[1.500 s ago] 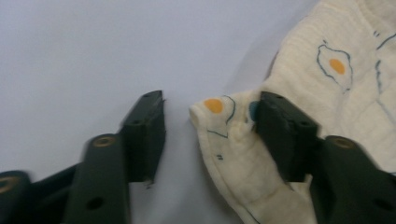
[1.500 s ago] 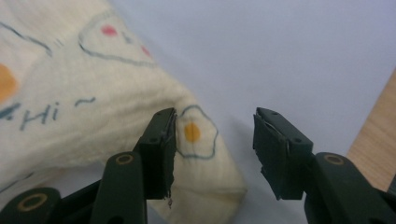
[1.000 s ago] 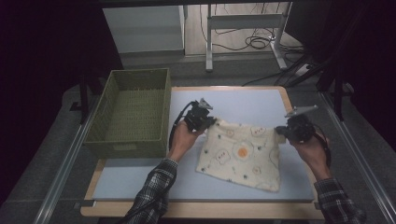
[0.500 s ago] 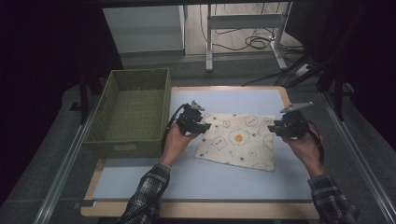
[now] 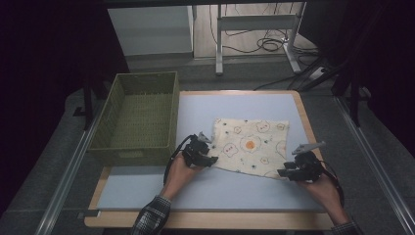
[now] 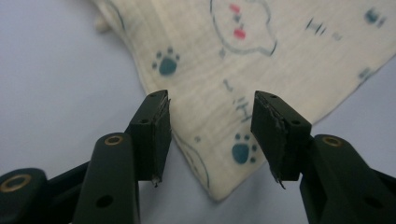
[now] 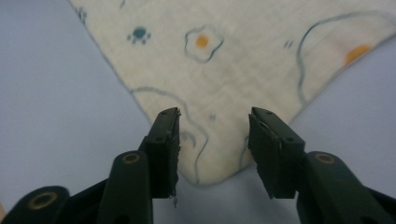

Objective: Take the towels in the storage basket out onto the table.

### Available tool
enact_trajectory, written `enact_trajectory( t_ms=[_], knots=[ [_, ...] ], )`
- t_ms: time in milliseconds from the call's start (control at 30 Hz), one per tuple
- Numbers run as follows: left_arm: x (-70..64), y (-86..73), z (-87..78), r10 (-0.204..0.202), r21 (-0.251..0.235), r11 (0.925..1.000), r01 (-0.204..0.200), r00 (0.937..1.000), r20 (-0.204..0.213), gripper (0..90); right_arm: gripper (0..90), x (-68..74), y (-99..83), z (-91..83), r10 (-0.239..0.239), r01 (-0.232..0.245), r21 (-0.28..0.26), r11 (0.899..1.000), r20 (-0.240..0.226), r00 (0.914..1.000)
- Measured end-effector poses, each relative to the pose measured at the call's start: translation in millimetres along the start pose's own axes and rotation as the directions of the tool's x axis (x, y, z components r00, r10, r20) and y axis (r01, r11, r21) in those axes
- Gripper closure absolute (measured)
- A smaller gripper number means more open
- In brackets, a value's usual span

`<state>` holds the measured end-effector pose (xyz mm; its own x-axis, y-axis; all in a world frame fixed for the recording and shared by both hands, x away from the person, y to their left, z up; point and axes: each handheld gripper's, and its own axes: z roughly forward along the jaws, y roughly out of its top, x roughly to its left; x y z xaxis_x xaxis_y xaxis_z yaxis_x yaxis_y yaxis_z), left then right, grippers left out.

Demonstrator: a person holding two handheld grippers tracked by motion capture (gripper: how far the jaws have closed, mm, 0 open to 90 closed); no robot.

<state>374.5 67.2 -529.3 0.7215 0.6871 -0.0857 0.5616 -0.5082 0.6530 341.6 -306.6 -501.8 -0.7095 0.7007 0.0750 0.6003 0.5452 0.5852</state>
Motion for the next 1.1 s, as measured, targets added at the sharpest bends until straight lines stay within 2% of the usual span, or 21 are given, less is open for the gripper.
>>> enact_trajectory(
  t_ms=[67,100,133,167,200,233,267,333,433,500,533,567,600,633,667,800,933,1000,1033,1067,1100],
  knots=[
    [-0.8,-1.2,0.1,0.0,-0.006,1.0,0.0,0.9998,-0.018,53.7,53.9,3.0,-3.5,2.8,-0.013,0.013,0.004,1.0,0.019,0.9997],
    [-1.7,-1.8,-0.3,-0.006,-0.009,0.9999,0.006,0.9996,-0.026,53.7,57.3,6.5,-6.6,3.2,-0.025,0.026,-0.02,0.999,0.044,0.9987],
    [-3.1,-2.8,-0.4,-0.024,-0.019,0.9995,0.024,0.9995,-0.02,65.8,77.4,11.6,-9.5,2.7,-0.031,0.034,-0.032,0.999,0.079,0.9964],
    [-3.1,-2.8,-0.4,-0.024,-0.019,0.9995,0.024,0.9995,-0.02,73.3,77.4,11.6,-9.5,2.7,-0.031,0.034,-0.032,0.999,0.079,0.9964],
    [-4.4,-3.4,-0.9,-0.024,-0.017,0.9995,0.025,0.9993,0.03,83.5,88.0,13.6,-10.3,3.7,-0.029,0.03,-0.035,0.999,0.035,0.999],
    [-4.4,-3.4,-0.9,-0.024,-0.017,0.9995,0.025,0.9993,0.03,87.6,88.0,13.6,-10.3,3.7,-0.029,0.03,-0.035,0.999,0.035,0.999],
    [-9.2,-3.2,-3.3,0.008,-0.006,1.0,-0.008,0.9999,0.012,88.2,88.9,16.1,-8.9,3.1,-0.033,0.034,-0.024,0.999,0.046,0.9984],
    [-11.0,-3.0,-6.3,0.014,-0.003,0.9999,-0.014,0.9997,0.018,88.4,88.9,17.4,-7.8,1.5,-0.037,0.038,-0.015,0.999,0.053,0.9979],
    [-19.4,-7.2,-26.1,0.003,-0.035,0.9994,-0.001,0.9973,0.073,87.9,88.9,24.9,-8.8,-12.1,-0.053,0.055,-0.035,0.998,0.043,0.9976],
    [-22.3,-9.8,-29.8,0.007,-0.031,0.9995,-0.004,0.9965,0.084,87.7,88.9,27.7,-10.4,-16.1,-0.056,0.058,-0.038,0.998,0.04,0.9976],
    [-28.4,-17.0,-35.2,0.01,-0.024,0.9997,-0.008,0.9943,0.106,87.4,88.9,33.5,-15.5,-22.1,-0.064,0.065,-0.033,0.997,0.022,0.9977],
    [-28.4,-17.0,-35.2,0.01,-0.024,0.9997,-0.008,0.9943,0.106,87.3,88.9,36.9,-19.0,-24.4,-0.067,0.067,-0.029,0.997,0.017,0.9976],
    [-34.1,-25.8,-39.7,0.009,-0.018,0.9998,-0.007,0.9914,0.131,87.1,88.8,40.7,-22.9,-26.5,-0.069,0.069,-0.024,0.997,0.007,0.9976],
    [-34.1,-25.8,-39.7,0.009,-0.018,0.9998,-0.007,0.9914,0.131,86.9,88.8,40.7,-22.9,-26.5,-0.069,0.069,-0.024,0.997,0.007,0.9976],
    [-38.6,-34.0,-43.2,0.0,-0.02,0.9998,0.003,0.9884,0.152,86.8,88.8,47.9,-31.1,-30.6,-0.08,0.08,-0.019,0.997,-0.002,0.9968],
    [-47.6,-46.4,-48.2,0.002,-0.014,0.9999,0.0,0.9847,0.174,86.5,88.7,57.6,-42.7,-37.3,-0.08,0.08,-0.024,0.997,-0.024,0.9965],
    [-66.3,-64.1,-56.8,0.024,0.007,0.9996,-0.026,0.9747,0.222,85.3,88.2,70.6,-60.5,-45.1,-0.064,0.064,0.003,0.998,-0.063,0.996],
    [-68.3,-65.9,-57.7,0.028,0.007,0.9995,-0.03,0.9744,0.223,82.5,87.5,72.7,-64.0,-46.2,-0.06,0.061,0.009,0.998,-0.07,0.9958],
    [-69.8,-64.6,-60.7,0.055,-0.009,0.9985,-0.054,0.9822,0.179,64.5,80.4,73.5,-68.0,-50.3,-0.052,0.052,0.003,0.999,-0.083,0.9952],
    [-67.3,-61.1,-61.9,0.061,-0.014,0.9981,-0.059,0.987,0.149,60.0,76.6,72.0,-67.7,-53.3,-0.046,0.046,-0.008,0.999,-0.084,0.9954],
    [-67.3,-61.1,-61.9,0.061,-0.014,0.9981,-0.059,0.987,0.149,58.2,76.6,72.0,-67.7,-53.3,-0.046,0.046,-0.008,0.999,-0.084,0.9954]
  ],
)
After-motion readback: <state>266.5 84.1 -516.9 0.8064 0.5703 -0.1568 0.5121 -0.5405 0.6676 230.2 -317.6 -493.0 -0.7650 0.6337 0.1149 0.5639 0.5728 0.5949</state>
